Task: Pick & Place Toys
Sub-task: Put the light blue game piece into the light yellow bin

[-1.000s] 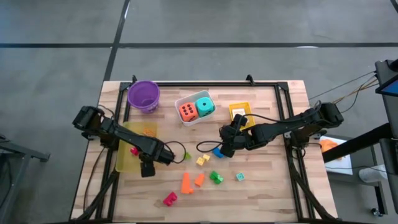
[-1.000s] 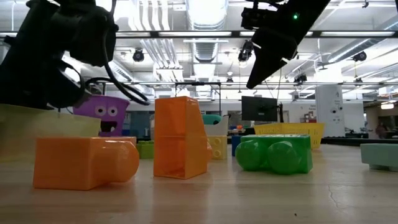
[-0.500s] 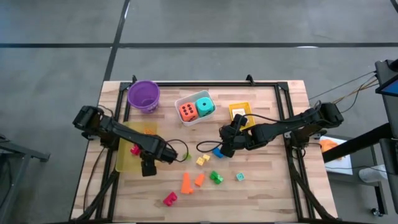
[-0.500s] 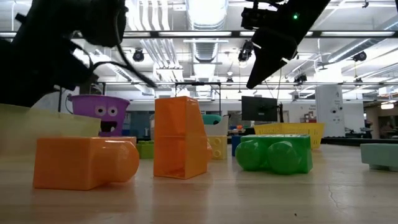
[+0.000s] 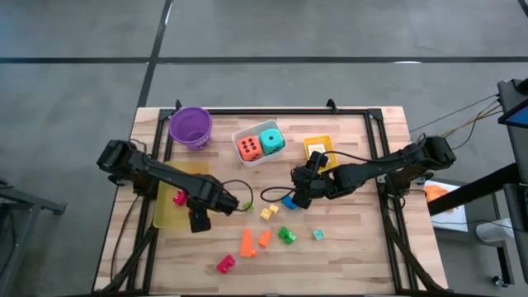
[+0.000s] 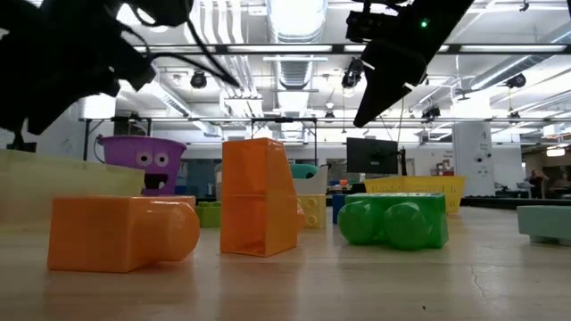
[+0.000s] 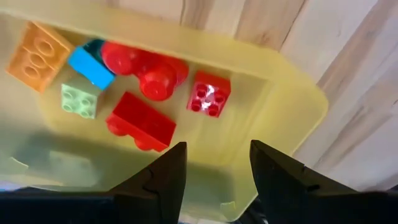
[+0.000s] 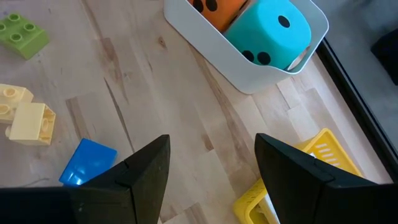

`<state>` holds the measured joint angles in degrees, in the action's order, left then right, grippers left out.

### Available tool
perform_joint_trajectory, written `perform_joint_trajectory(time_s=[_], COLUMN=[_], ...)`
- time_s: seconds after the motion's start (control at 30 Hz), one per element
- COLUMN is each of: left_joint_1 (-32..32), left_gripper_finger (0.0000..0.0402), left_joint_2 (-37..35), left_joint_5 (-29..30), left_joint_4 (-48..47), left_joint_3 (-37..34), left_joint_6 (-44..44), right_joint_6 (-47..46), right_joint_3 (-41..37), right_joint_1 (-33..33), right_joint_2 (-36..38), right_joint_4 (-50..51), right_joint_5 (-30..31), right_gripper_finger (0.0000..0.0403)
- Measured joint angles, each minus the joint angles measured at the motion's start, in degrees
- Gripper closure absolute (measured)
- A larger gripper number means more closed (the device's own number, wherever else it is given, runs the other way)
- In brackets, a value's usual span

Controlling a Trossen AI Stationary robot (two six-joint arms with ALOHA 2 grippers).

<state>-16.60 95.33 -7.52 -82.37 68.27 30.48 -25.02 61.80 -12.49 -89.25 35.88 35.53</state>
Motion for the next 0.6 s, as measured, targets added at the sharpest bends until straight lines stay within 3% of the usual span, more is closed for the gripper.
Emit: perform_joint_trajectory(time_s=[0.2,0.4,0.6], left_joint_1=[0.0,0.5,0.8], left_gripper_finger=[0.0206,0.0118,0.0052], left_joint_2=[0.0,0.0,0.0], left_joint_5=[3.9,7.5,7.5], left_joint_4=[2.4,7.4,18.2], left_joint_3=[1.9,1.9,1.9], left_joint_6=[-0.1,-1.5,-7.8], right_joint_6=[-0.2,0.3,-0.9], right_joint_3=[0.0,0.0,0.0], right_joint_1=[0.0,0.0,-0.1], right_joint_2=[0.0,0.0,0.0], right_joint_4=[0.1,1.9,4.8], right_joint_5=[-0.5,-8.0,-8.6], right_gripper_finger=[0.017,0.017,0.017])
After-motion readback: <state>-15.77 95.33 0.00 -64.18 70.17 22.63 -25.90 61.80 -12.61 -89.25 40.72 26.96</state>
